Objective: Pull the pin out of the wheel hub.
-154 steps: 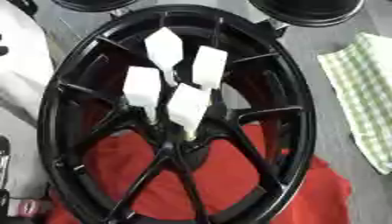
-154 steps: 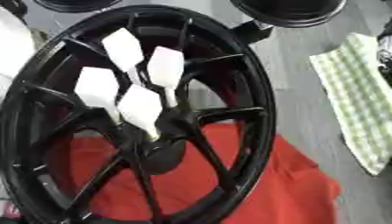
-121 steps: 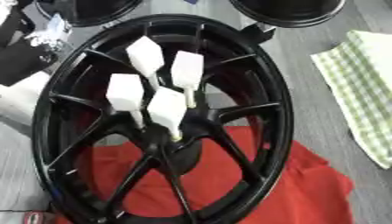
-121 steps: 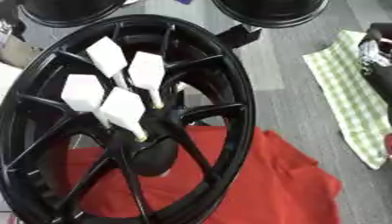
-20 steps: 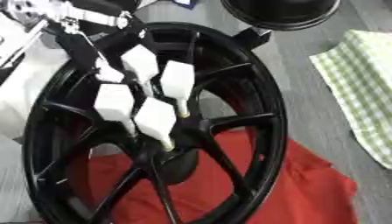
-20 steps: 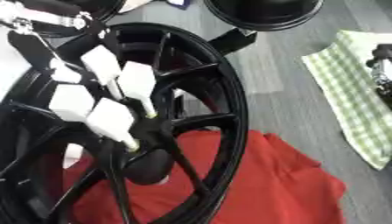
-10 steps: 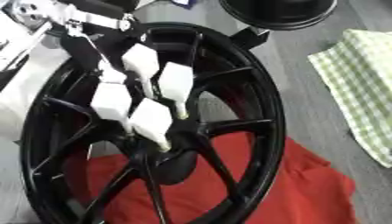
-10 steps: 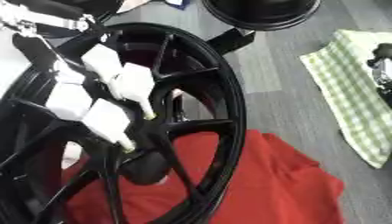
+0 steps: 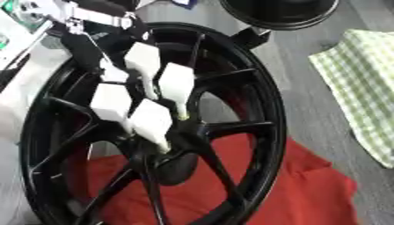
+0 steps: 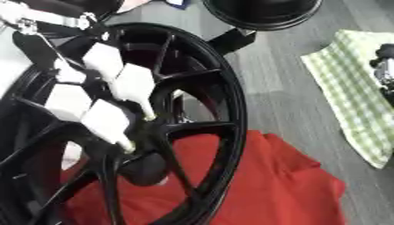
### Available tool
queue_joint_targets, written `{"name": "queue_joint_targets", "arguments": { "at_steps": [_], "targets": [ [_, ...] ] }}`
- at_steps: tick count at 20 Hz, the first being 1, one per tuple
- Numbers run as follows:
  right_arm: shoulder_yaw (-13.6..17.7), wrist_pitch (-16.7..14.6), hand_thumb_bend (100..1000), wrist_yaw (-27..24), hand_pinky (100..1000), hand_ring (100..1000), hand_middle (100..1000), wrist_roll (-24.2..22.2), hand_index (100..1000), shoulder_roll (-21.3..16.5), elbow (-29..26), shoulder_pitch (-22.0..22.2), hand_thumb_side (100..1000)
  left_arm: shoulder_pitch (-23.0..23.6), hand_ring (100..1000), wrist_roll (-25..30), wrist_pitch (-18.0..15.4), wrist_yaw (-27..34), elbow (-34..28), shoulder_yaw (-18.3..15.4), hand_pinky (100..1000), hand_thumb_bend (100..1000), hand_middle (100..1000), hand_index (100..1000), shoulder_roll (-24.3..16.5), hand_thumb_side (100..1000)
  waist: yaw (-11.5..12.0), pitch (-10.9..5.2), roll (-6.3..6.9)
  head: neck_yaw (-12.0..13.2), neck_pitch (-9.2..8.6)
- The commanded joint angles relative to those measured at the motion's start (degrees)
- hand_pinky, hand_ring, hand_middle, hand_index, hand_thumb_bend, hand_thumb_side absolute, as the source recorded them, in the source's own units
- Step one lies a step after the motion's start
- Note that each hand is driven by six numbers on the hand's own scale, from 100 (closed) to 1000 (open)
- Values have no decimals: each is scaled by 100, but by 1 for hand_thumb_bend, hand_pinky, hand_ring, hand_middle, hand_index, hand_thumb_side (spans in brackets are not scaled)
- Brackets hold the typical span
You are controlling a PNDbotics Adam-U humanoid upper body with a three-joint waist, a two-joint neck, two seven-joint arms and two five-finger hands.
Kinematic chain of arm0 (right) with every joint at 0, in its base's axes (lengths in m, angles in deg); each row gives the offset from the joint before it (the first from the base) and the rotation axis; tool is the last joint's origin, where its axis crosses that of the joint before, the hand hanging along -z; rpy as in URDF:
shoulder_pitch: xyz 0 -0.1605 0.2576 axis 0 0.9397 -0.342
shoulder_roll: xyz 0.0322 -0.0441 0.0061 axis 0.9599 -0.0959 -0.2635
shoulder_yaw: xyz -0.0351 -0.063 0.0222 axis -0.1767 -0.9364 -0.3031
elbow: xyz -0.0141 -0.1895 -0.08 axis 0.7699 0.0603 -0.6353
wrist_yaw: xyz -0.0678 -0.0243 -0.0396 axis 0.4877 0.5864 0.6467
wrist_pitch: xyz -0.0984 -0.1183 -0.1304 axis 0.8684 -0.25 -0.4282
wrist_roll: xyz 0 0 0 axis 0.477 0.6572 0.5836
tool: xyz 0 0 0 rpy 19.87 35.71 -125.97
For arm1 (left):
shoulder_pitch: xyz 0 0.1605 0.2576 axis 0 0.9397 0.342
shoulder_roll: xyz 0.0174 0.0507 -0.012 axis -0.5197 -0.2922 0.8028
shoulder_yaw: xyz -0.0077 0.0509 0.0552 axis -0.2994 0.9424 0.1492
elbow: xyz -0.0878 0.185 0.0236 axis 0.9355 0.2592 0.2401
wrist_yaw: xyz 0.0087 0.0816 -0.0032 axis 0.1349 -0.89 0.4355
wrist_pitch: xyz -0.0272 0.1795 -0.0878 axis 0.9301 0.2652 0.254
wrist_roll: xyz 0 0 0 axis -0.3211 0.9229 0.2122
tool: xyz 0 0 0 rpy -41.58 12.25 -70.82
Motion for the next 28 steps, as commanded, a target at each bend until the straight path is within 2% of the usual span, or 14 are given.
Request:
{"name": "queue_joint_targets", "arguments": {
  "at_steps": [1, 7, 11, 16, 23, 28],
  "targets": [
    [65, -25, 100, -23, 856, 774, 724, 3, 727, -87, -47, -37, 395, -181, 551, 6, 99, 132, -76, -255, 629, 100, 363, 432, -109, 268, 17, -137, -36, 0, 16],
    [88, -38, 100, -14, 855, 774, 724, 10, 727, -112, -62, -26, 389, -278, 519, 6, 205, 153, -105, -700, 600, 100, 321, 365, -211, 168, 69, -157, -63, -40, 48],
    [103, -40, 100, -4, 855, 774, 725, 6, 727, -134, -69, -8, 385, -316, 505, -35, 232, 205, -106, -1199, 590, 100, 297, 337, -355, 147, 127, -184, -89, -85, 84],
    [124, -17, 100, 45, 863, 782, 733, -126, 732, -163, -62, 53, 386, -195, 502, -616, 315, 279, 0, -1819, 591, 100, 286, 325, -712, 140, 245, -221, -110, -169, 131],
    [225, -21, 100, 117, 863, 781, 733, -169, 732, -196, -42, 176, 385, 451, 492, -1368, 348, 639, 338, -2787, 587, 100, 262, 301, -1501, 173, 470, -276, -142, -354, 182],
    [286, -42, 100, 128, 862, 781, 733, -96, 732, -192, -66, 208, 380, 1182, 497, -1773, 358, 832, 641, -3391, 588, 100, 268, 310, -2059, 186, 581, -302, -176, -438, 204]
  ]
}}
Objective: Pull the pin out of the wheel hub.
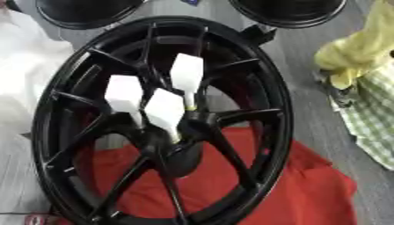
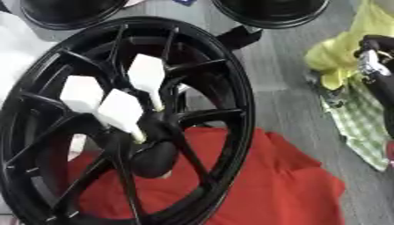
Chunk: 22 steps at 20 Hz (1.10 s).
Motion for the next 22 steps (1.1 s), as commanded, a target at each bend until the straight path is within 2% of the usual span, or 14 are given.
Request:
{"name": "queue_joint_targets", "arguments": {
  "at_steps": [1, 8, 12, 15, 18, 19, 20, 22],
  "targets": [
    [114, -18, 100, 43, 862, 781, 733, 64, 732, -159, -68, -20, 379, 294, 497, -261, 3, 131, 142, -424, 586, 100, 267, 310, -548, 190, 29, -191, -26, -51, 6],
    [145, -37, 100, 18, 861, 780, 733, 109, 732, -82, -93, -78, 375, 1573, 496, -711, -86, 472, 503, -818, 576, 100, 269, 317, -616, 220, 44, -178, -111, -83, -106],
    [173, -45, 100, 4, 861, 779, 733, 147, 732, -26, -95, -95, 376, 2330, 505, -960, -85, 357, 365, -936, 584, 100, 289, 343, -463, 211, 20, -135, -152, -85, -174],
    [188, -54, 100, -4, 860, 779, 732, 168, 731, -1, -104, -114, 374, 2769, 543, -1096, -15, 147, 156, -982, 621, 100, 349, 407, -284, 178, 7, -102, -181, -84, -209],
    [181, -54, 100, -12, 860, 778, 732, 164, 731, 16, -113, -144, 373, 3037, 713, -1107, 77, -17, 69, -999, 747, 100, 599, 674, -132, 299, -5, -83, -201, -55, -242],
    [181, -53, 100, -12, 860, 778, 732, 164, 731, 19, -114, -149, 373, 3097, 816, -1068, 116, -57, 67, -999, 802, 100, 768, 820, -107, 456, -8, -80, -204, -52, -253],
    [182, -52, 100, -13, 860, 778, 732, 164, 731, 21, -115, -151, 373, 3142, 857, -1012, 160, -110, 72, -1000, 831, 153, 827, 877, -96, 594, -11, -78, -206, -48, -260],
    [183, -52, 100, -14, 860, 778, 732, 166, 731, 25, -113, -152, 374, 3198, 876, -942, 230, -258, 77, -1026, 850, 262, 856, 911, -91, 707, -9, -78, -205, -46, -271]
  ]
}}
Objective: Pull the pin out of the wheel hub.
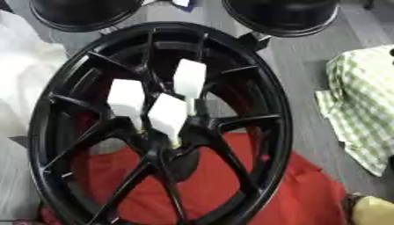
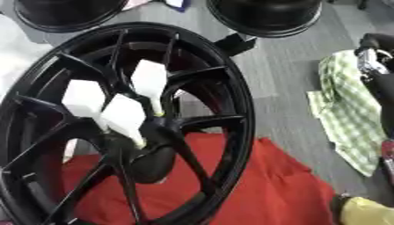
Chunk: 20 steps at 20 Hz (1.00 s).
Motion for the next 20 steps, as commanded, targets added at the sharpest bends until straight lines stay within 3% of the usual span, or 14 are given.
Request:
{"name": "queue_joint_targets", "arguments": {
  "at_steps": [1, 3, 4, 6, 9, 12, 16, 20],
  "targets": [
    [70, -8, 100, -3, 860, 778, 732, 15, 731, -70, -109, -49, 374, 4, 873, 42, 88, -190, -81, -158, 847, 267, 852, 909, -178, 713, 1, -92, 17, 14, -89],
    [70, -9, 100, -5, 860, 778, 732, 16, 731, -70, -108, -55, 373, 8, 861, 15, 71, -186, -92, -183, 832, 233, 837, 892, -157, 727, 8, -94, 21, 17, -91],
    [70, -9, 100, -5, 860, 778, 732, 17, 731, -72, -109, -57, 371, 5, 847, -6, 62, -135, -105, -193, 817, 140, 815, 865, -148, 698, 12, -95, 22, 16, -90],
    [68, -10, 100, -5, 860, 778, 732, 17, 731, -78, -110, -64, 370, -22, 816, -119, 14, 57, -159, -217, 790, 100, 772, 816, -126, 692, 16, -97, 26, 19, -83],
    [63, -9, 100, -6, 860, 777, 732, 14, 731, -85, -111, -74, 371, -86, 748, -520, -15, 389, -291, -229, 744, 100, 682, 745, -115, 729, 15, -99, 36, 14, -83],
    [59, -10, 100, -7, 859, 777, 732, 11, 730, -93, -112, -78, 369, -191, 696, -926, -10, 651, -643, -168, 708, 100, 616, 699, -128, 706, 7, -107, 41, 18, -69],
    [53, -17, 100, -14, 859, 776, 731, 20, 730, -95, -123, -97, 364, -299, 688, -1914, 95, 1365, -1351, -54, 691, 100, 612, 693, -65, 707, 7, -116, 31, 32, -54],
    [43, -23, 100, -19, 859, 777, 731, 25, 730, -95, -149, -173, 355, -228, 687, -3129, 543, 1871, -2271, 175, 681, 100, 615, 691, 183, 715, -10, -108, 11, 55, -52]
  ]
}}
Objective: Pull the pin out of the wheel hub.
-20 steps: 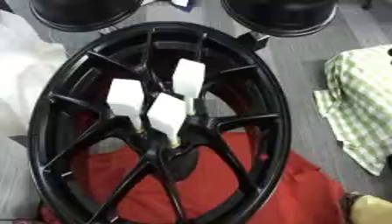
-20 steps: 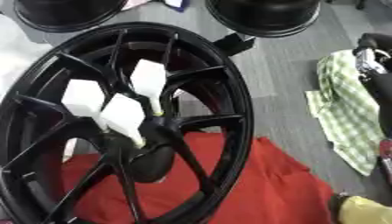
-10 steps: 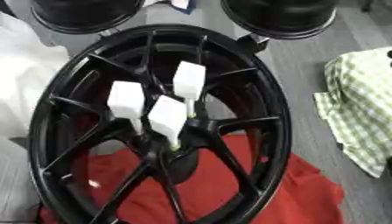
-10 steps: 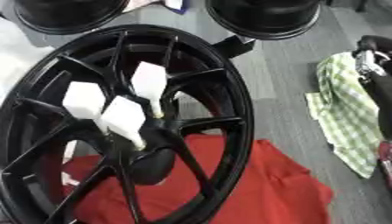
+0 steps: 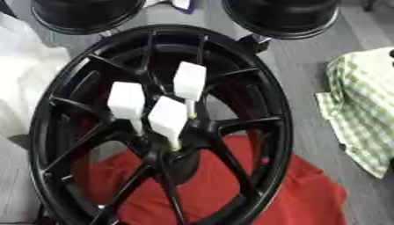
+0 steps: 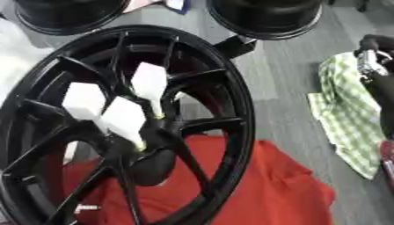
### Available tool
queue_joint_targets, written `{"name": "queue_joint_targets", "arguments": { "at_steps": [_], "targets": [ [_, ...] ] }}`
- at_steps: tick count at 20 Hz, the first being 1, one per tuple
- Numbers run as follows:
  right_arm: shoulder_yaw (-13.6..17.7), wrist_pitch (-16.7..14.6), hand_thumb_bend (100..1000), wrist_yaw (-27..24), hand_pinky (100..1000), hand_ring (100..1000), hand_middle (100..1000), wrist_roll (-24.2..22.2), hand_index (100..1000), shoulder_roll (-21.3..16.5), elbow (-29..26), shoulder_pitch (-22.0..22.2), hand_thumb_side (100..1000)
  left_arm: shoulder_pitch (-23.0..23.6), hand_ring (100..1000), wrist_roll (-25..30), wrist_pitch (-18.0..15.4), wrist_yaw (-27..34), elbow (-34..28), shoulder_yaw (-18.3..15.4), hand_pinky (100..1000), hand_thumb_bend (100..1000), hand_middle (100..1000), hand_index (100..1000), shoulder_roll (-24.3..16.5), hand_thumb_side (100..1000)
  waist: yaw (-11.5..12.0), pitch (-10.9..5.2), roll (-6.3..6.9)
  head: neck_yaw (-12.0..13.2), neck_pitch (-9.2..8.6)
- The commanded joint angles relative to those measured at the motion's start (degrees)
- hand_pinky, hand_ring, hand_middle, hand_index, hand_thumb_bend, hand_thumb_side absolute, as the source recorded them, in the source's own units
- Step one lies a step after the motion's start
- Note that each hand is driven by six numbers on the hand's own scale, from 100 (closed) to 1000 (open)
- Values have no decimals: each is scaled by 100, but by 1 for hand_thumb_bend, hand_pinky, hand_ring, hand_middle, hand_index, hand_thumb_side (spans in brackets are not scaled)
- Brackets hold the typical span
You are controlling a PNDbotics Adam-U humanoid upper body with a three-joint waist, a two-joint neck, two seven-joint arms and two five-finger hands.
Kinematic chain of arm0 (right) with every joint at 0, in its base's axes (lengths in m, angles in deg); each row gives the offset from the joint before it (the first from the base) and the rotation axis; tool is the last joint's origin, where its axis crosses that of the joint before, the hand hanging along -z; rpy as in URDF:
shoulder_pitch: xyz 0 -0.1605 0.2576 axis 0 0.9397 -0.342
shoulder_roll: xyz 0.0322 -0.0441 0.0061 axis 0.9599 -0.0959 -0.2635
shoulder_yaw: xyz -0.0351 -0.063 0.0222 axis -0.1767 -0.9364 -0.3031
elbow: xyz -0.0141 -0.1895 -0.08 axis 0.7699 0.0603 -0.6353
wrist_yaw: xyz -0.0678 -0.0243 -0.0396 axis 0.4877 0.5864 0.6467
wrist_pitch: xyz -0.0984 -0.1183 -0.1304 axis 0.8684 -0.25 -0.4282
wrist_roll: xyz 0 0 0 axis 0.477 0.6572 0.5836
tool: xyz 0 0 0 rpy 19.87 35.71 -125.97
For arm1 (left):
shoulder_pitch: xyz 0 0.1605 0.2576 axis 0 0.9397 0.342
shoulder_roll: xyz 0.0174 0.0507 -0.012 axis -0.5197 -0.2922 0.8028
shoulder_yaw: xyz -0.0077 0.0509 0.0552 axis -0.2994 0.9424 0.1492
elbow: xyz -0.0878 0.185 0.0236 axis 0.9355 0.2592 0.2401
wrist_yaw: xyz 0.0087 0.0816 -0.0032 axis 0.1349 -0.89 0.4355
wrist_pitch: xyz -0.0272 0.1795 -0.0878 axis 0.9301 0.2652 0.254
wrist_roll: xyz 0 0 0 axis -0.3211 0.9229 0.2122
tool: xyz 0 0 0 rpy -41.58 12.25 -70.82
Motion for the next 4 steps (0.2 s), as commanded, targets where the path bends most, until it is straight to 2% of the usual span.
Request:
{"name": "queue_joint_targets", "arguments": {
  "at_steps": [1, 4],
  "targets": [
    [37, -20, 100, -4, 859, 777, 731, 11, 730, -125, -144, -98, 353, 22, 685, -909, 343, 278, -797, 97, 678, 100, 613, 688, 71, 715, -9, -106, -15, 26, -37],
    [20, -11, 100, -2, 859, 777, 734, -7, 730, -129, -154, -141, 349, 160, 683, -1684, 714, 261, -1554, 172, 674, 100, 611, 685, 505, 721, -21, -96, -34, 49, -25]
  ]
}}
